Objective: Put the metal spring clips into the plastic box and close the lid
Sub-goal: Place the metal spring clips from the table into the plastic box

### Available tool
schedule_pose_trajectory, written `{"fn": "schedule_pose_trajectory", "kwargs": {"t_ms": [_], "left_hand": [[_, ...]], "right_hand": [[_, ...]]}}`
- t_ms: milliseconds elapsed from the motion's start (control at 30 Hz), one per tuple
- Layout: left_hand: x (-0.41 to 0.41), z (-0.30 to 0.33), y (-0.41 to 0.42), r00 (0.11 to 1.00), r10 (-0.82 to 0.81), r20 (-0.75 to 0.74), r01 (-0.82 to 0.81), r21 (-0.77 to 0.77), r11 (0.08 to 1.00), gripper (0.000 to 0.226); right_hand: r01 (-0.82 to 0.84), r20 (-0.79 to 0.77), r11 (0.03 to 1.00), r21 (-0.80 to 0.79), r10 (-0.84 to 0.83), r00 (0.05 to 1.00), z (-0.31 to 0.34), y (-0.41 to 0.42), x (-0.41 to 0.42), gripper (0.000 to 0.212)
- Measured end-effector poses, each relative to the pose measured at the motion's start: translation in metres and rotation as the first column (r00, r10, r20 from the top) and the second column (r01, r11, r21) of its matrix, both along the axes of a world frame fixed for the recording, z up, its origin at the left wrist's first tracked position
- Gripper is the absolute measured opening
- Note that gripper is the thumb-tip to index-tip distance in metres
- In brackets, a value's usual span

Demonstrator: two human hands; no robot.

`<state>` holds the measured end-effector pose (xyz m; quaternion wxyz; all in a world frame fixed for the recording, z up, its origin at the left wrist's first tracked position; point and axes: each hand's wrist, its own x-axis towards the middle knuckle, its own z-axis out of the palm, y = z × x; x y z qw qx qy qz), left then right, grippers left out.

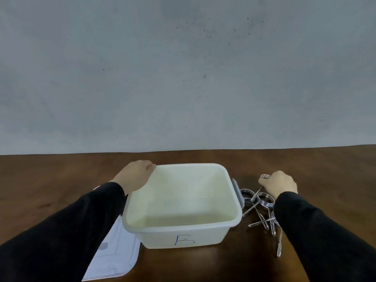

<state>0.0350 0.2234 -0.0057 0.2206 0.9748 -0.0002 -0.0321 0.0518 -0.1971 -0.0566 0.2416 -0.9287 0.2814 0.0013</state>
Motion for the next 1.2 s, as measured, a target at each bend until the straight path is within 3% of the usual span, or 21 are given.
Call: {"fn": "schedule_pose_trajectory", "kwargs": {"t_ms": [167, 233, 367, 500, 667, 867, 967, 1067, 1200], "left_hand": [[0.005, -0.005, 0.006, 0.998, 0.065, -0.028, -0.07, -0.322, 0.944, 0.039], [0.004, -0.006, 0.008, 0.993, 0.09, -0.072, -0.112, -0.428, 0.897, 0.037], [0.006, -0.01, 0.015, 0.987, 0.062, -0.147, -0.125, -0.472, 0.873, 0.044], [0.005, -0.014, 0.018, 0.992, 0.05, -0.12, -0.106, -0.516, 0.85, 0.048], [0.001, -0.016, 0.017, 0.995, 0.06, -0.084, -0.096, -0.532, 0.841, 0.047], [0.0, -0.016, 0.018, 0.996, 0.061, -0.059, -0.082, -0.512, 0.855, 0.048], [0.0, -0.016, 0.02, 0.997, 0.055, -0.055, -0.076, -0.512, 0.855, 0.051], [0.002, -0.019, 0.021, 0.998, 0.059, -0.038, -0.07, -0.52, 0.851, 0.048], [0.006, -0.022, 0.023, 0.997, 0.067, -0.032, -0.074, -0.498, 0.864, 0.05]], "right_hand": [[-0.155, 0.304, 0.985, -0.069, 0.169, 0.937, 0.084, 0.031, -0.009, 0.029], [-0.266, 0.341, 0.963, -0.033, 0.261, 0.903, 0.125, 0.063, -0.013, 0.026], [-0.598, 0.149, 0.798, -0.066, 0.601, 0.785, 0.151, 0.162, -0.03, 0.036], [-0.781, -0.16, 0.62, -0.072, 0.766, 0.623, 0.083, 0.253, -0.033, 0.034], [-0.808, -0.239, 0.586, 0.051, 0.793, 0.56, 0.014, 0.299, -0.021, 0.015], [-0.817, -0.291, 0.571, 0.077, 0.797, 0.53, -0.005, 0.312, -0.016, 0.013], [-0.822, -0.286, 0.568, 0.044, 0.795, 0.534, 0.002, 0.306, -0.016, 0.025], [-0.795, -0.175, 0.606, 0.039, 0.787, 0.591, 0.031, 0.296, -0.023, 0.032], [-0.632, 0.292, 0.775, -0.034, 0.612, 0.735, 0.088, 0.237, -0.025, 0.04]]}}
